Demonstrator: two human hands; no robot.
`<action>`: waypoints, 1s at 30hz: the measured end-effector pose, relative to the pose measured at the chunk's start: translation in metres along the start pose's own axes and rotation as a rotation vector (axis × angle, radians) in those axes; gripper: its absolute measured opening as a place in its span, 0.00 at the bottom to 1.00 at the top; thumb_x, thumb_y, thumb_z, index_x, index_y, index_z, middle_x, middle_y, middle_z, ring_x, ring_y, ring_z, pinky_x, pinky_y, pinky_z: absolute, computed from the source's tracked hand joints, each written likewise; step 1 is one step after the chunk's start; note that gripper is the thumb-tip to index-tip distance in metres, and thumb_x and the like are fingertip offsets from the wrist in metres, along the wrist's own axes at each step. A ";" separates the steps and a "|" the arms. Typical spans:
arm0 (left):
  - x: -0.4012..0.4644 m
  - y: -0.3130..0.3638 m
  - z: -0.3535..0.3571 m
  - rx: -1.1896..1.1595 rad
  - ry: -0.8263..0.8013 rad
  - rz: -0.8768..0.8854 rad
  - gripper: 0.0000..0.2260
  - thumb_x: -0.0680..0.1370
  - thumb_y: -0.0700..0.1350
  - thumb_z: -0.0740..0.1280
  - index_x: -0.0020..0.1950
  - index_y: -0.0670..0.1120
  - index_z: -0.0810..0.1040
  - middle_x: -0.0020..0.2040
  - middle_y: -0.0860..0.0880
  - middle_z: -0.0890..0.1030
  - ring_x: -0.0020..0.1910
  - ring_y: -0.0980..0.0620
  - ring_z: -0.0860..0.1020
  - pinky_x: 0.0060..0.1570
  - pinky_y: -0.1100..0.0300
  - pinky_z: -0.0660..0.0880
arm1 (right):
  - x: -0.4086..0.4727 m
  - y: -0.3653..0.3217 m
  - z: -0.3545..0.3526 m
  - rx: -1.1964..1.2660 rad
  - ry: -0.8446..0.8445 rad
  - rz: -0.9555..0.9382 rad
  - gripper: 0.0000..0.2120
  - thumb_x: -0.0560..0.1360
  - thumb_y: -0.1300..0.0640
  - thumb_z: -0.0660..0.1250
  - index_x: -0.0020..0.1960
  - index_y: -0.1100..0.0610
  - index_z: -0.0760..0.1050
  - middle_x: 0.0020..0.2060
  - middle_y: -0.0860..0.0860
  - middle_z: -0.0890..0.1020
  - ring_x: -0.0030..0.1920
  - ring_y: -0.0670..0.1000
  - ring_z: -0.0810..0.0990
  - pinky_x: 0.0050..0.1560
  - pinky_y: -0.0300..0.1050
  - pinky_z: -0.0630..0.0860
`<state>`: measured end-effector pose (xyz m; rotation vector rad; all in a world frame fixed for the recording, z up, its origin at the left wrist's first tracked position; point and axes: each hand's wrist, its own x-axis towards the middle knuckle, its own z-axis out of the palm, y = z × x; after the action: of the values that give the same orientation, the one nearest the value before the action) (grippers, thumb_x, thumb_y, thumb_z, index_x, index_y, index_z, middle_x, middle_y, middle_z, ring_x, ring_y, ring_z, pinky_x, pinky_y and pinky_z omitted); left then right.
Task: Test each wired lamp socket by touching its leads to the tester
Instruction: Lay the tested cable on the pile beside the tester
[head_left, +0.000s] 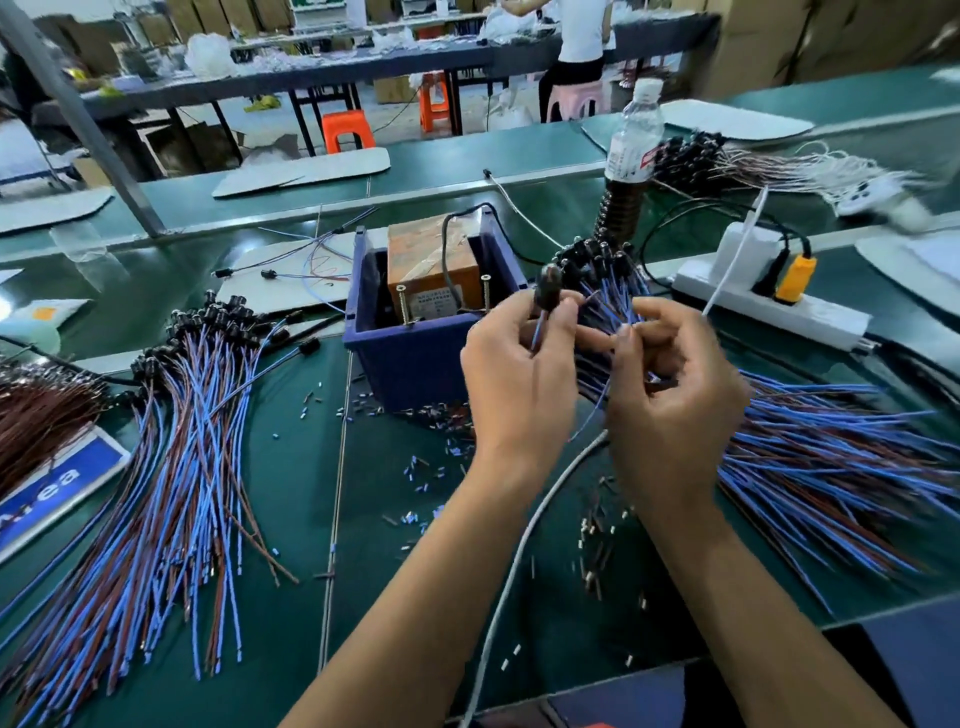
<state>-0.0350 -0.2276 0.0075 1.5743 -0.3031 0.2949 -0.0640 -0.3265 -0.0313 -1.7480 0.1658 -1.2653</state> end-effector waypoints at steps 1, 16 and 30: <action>0.003 0.007 0.017 -0.041 -0.079 -0.099 0.06 0.83 0.42 0.67 0.48 0.46 0.82 0.37 0.47 0.87 0.32 0.54 0.79 0.40 0.57 0.75 | 0.006 0.004 -0.017 -0.033 0.026 -0.011 0.08 0.81 0.56 0.68 0.59 0.53 0.81 0.43 0.44 0.82 0.42 0.47 0.84 0.44 0.45 0.80; -0.004 0.016 0.186 -0.611 -0.756 -1.065 0.18 0.87 0.41 0.49 0.39 0.42 0.68 0.24 0.49 0.71 0.24 0.58 0.70 0.27 0.67 0.71 | 0.060 0.016 -0.148 -0.598 -0.235 0.212 0.14 0.83 0.50 0.62 0.65 0.54 0.77 0.55 0.56 0.84 0.56 0.60 0.81 0.57 0.53 0.75; 0.078 0.001 0.143 0.140 -0.292 -0.589 0.19 0.87 0.53 0.57 0.55 0.41 0.80 0.50 0.40 0.81 0.39 0.46 0.75 0.43 0.53 0.79 | 0.090 0.013 -0.151 -0.716 -0.553 0.129 0.11 0.82 0.48 0.68 0.43 0.50 0.82 0.28 0.43 0.77 0.29 0.41 0.74 0.30 0.39 0.64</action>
<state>0.0371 -0.3713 0.0344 1.7687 -0.0314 -0.3802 -0.1386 -0.4771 0.0237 -2.5814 0.4363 -0.6076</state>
